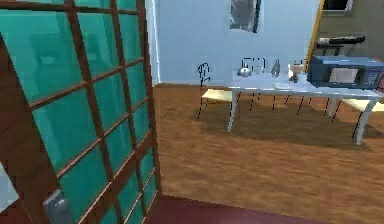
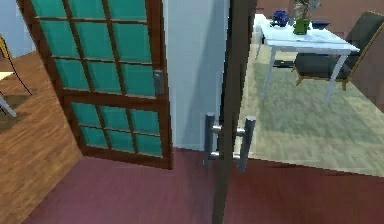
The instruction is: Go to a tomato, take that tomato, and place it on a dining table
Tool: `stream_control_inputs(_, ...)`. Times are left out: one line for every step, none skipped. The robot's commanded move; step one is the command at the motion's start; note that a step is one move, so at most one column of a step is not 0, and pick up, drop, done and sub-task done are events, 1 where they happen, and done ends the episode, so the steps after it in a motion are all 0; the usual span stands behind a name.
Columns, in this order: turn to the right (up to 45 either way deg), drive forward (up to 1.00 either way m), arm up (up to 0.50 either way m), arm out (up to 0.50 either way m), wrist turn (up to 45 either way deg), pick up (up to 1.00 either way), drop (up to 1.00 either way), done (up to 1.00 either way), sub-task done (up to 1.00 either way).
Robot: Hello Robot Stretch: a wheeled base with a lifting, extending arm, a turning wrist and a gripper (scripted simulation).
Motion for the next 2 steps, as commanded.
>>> stream_control_inputs(36.0, 0.00, 0.00, 0.00, 0.0, 0.00, 0.00, 0.00, 0.00)
stream_control_inputs(0.0, 1.00, 0.00, 0.00, 0.0, 0.00, 0.00, 0.00, 0.00)
